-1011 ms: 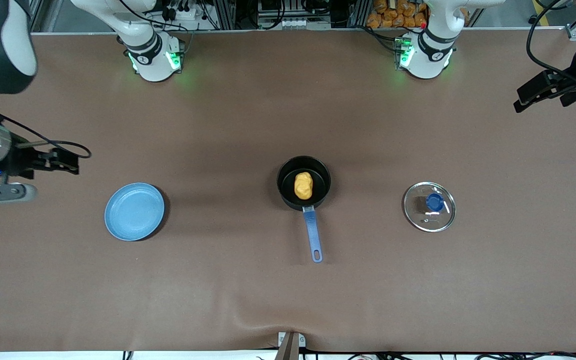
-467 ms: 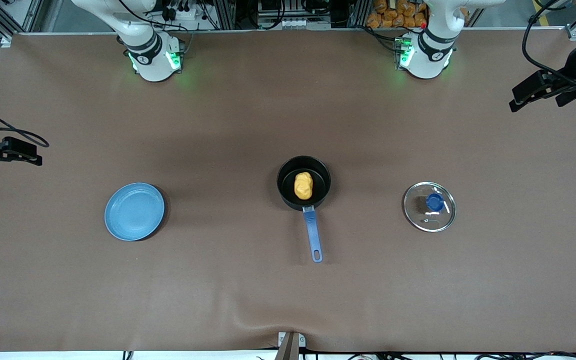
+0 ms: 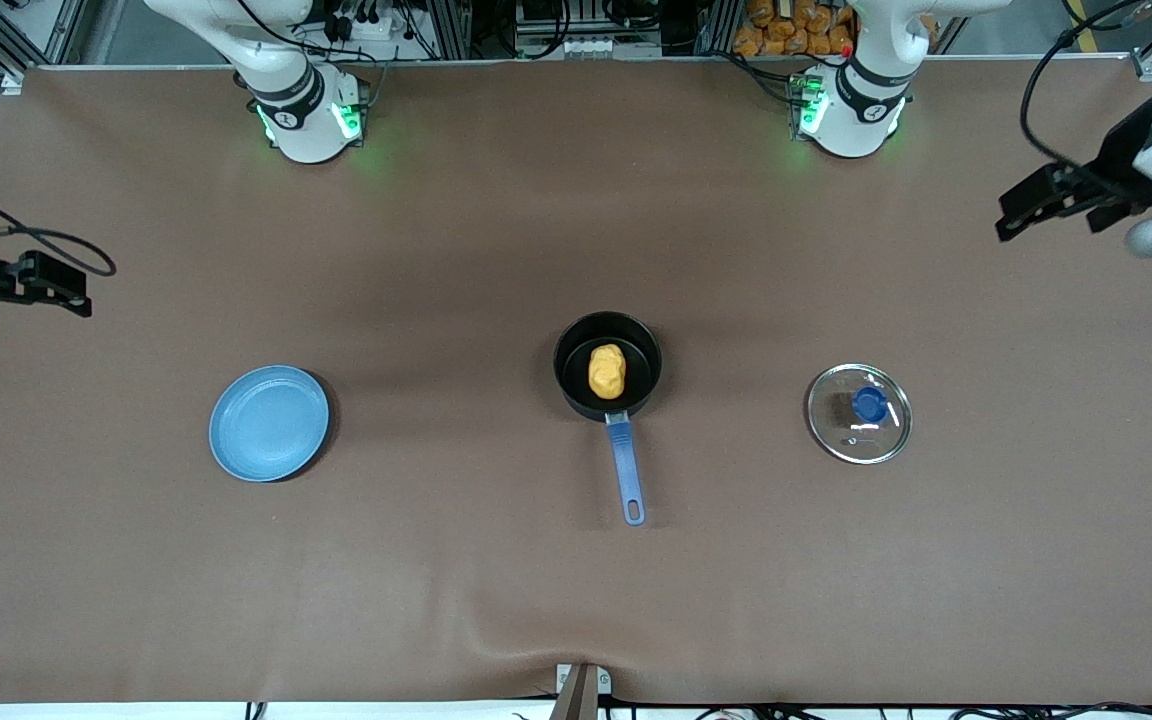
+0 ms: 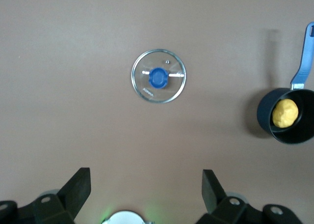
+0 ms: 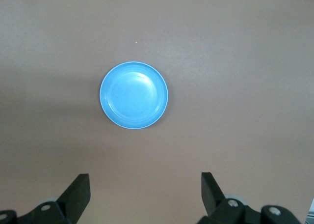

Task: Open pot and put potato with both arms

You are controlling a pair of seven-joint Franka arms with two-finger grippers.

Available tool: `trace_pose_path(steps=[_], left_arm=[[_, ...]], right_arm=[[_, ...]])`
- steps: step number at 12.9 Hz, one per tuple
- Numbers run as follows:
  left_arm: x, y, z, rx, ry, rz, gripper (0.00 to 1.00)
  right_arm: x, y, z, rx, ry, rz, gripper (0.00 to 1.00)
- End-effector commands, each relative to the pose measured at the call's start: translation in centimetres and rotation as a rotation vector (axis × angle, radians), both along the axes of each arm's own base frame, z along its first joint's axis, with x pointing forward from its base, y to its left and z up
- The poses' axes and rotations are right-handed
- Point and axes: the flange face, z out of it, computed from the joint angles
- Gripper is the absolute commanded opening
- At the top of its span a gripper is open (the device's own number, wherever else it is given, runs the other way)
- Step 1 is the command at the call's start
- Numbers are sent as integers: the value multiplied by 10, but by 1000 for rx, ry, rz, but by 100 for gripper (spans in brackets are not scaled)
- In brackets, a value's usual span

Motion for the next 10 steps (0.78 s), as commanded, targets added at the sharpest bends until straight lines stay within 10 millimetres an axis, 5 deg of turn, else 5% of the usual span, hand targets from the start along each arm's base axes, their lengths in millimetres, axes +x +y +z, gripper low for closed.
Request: trace_pose_path(steps=[1,4,10], left_arm=[[-5,-3,-2,21,-27,-23,100],[-4,3,-1,20,-30,-14,100],[-3,6,4,19,-44,-6,100]], right_arm=[[-10,-3,-1,-15,-1,-26,100],[-22,5,15,-19,-24,-17,100],[-25,8,15,-17,-27,-13,100]])
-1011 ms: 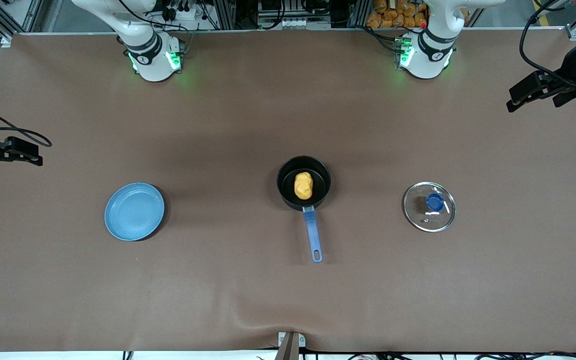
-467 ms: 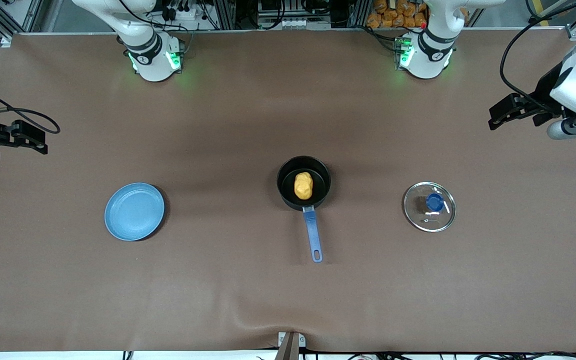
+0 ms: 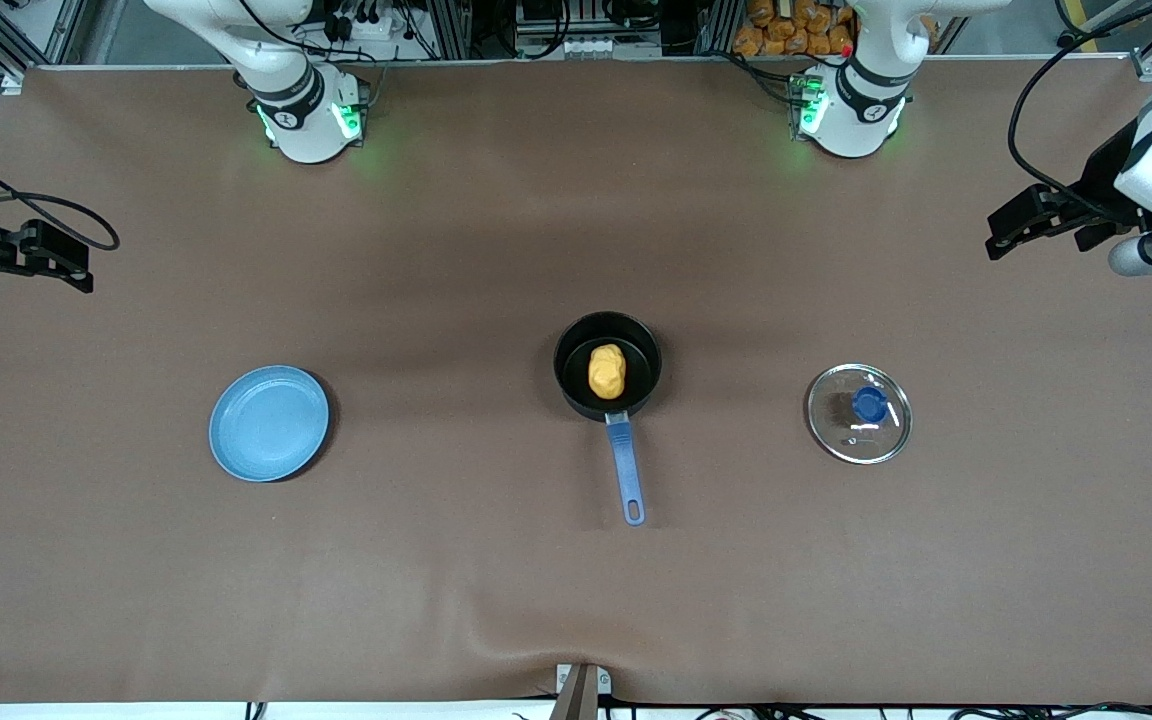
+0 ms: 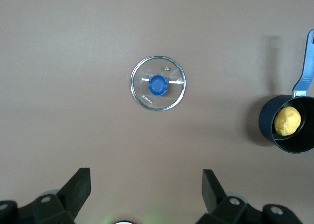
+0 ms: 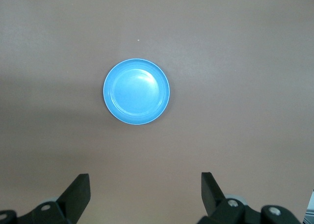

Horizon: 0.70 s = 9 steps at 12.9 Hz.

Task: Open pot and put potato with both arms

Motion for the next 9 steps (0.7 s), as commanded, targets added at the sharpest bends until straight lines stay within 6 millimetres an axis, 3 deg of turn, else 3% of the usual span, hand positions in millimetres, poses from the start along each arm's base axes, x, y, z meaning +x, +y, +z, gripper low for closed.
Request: trace_pose_path(steps=[1,5,9], left_arm=[[-5,3,8,19,-24,-14,100],[1,4,20,16,-54,-12,100],[4,2,17,15,-48,-15,100]], right_arm=[[-7,4,6,-9,-18,-5,100],[-6,7,7,13,-18,-6,100],[-9,3,18,36,-23,-7,100]])
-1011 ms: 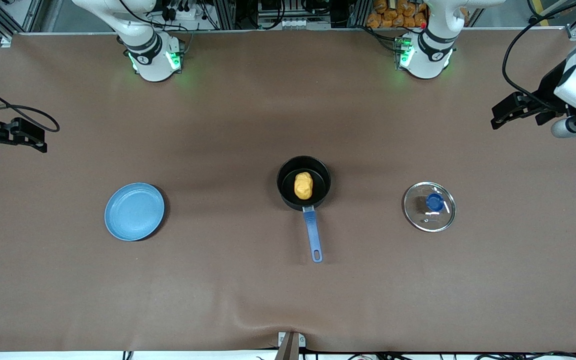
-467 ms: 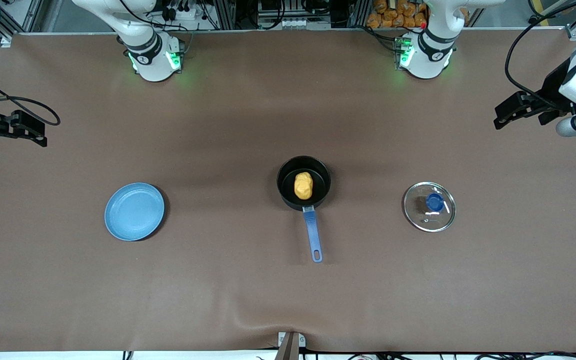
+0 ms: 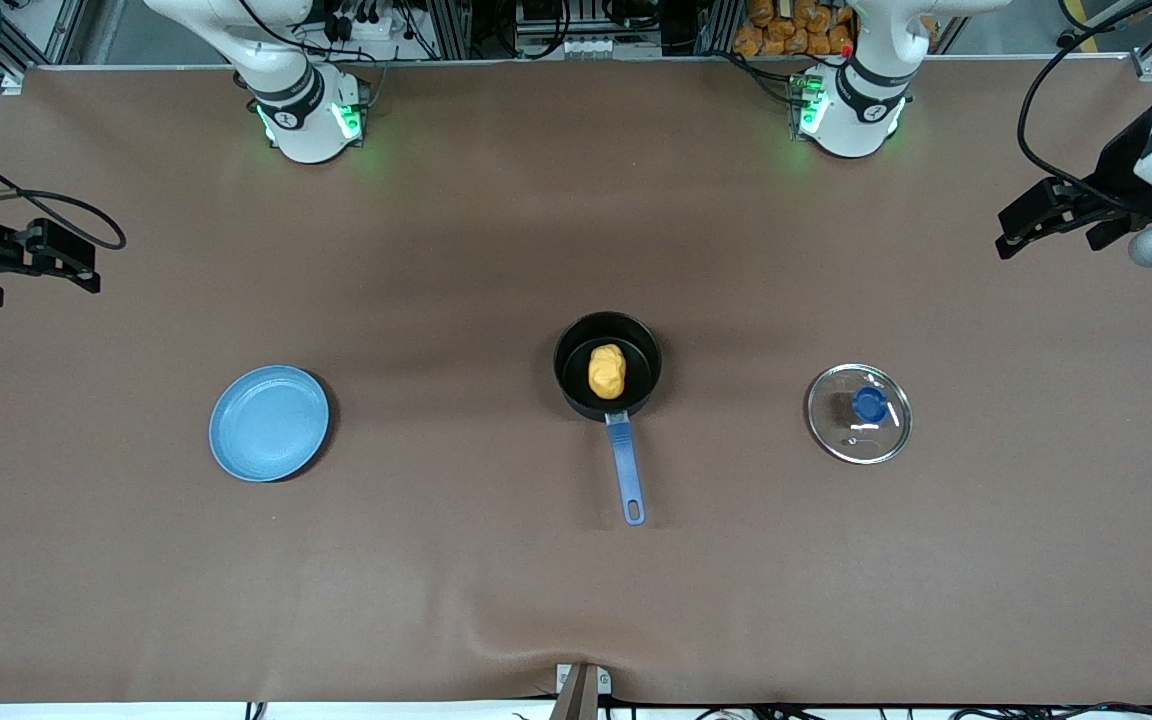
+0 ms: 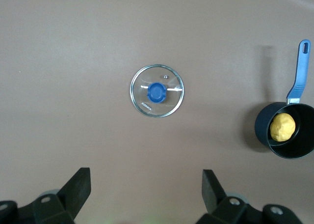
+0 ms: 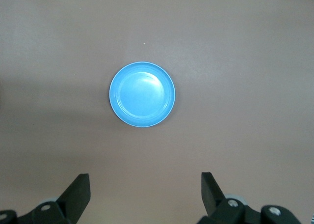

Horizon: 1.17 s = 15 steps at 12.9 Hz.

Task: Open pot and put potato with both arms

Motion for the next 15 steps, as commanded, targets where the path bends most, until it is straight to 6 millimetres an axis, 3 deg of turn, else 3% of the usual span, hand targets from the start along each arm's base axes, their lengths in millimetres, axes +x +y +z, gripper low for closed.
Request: trace_pose_path(steps=[1,6,15], left_arm=[[3,2,5,19,-12,-13,100],[3,2,3,20,-5,-9,100],[0,3,3,20,8,-9,100]], right_arm=[[-11,-4,13,16,4,-16,100],[-10,-18,38,46,-59,-44,100],[-3,-29,43,98,-116,-59,100]])
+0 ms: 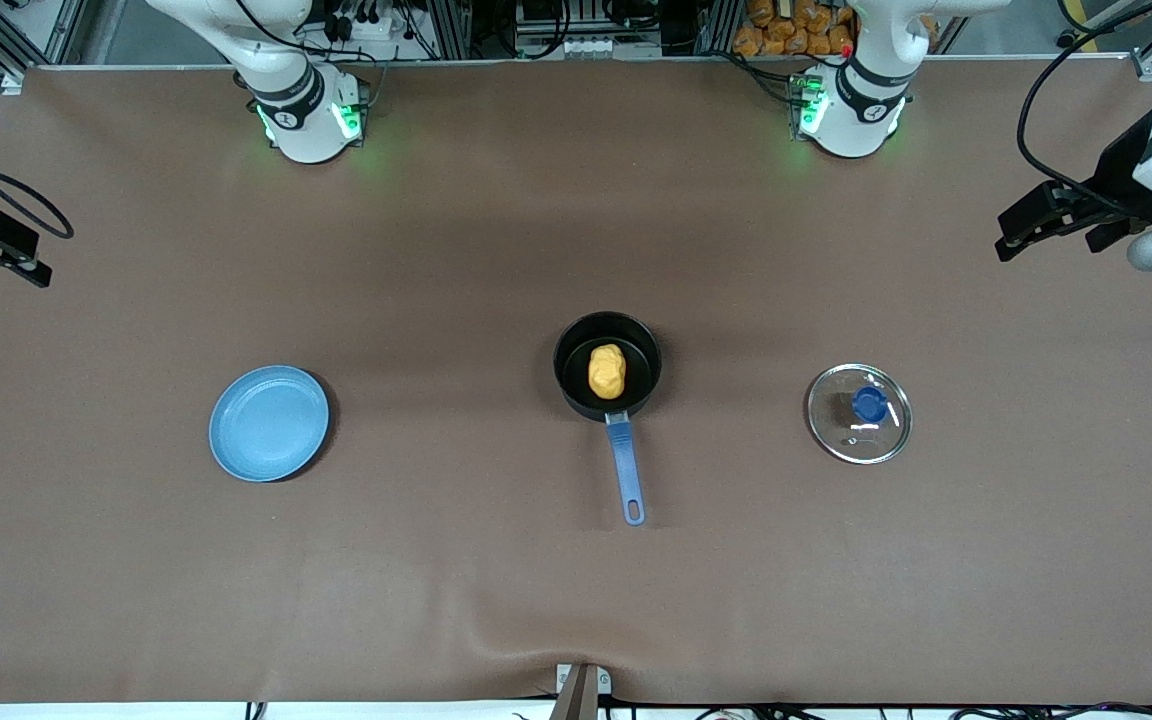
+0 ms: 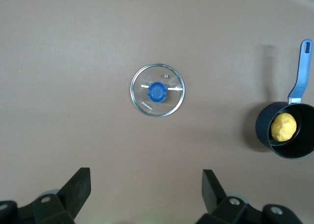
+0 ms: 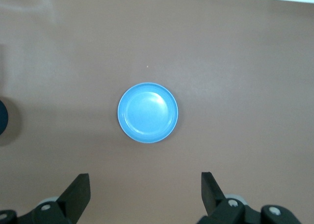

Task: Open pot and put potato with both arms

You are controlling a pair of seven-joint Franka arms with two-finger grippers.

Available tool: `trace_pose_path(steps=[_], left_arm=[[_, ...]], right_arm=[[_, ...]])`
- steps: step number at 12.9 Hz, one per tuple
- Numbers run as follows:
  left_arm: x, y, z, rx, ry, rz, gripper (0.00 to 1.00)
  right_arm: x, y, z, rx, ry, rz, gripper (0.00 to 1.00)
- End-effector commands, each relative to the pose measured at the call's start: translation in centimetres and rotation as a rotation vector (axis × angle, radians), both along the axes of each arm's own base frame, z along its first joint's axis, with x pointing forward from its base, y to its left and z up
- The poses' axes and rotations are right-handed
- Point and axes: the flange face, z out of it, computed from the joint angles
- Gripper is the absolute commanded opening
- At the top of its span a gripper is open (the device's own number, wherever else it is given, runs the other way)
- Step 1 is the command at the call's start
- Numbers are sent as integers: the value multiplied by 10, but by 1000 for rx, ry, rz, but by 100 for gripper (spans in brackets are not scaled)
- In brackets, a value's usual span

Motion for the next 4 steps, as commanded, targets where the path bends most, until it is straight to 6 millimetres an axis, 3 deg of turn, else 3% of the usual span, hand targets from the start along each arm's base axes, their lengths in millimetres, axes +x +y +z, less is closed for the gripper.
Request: trace_pose_path(steps=[1,4], left_arm=[[-1,3,6,19,1,-11,100],[-4,4,9,19,0,-10,100]], right_arm=[[-2,-1,4,19,-12,1,100],[1,8,0,22,-8,13,100]])
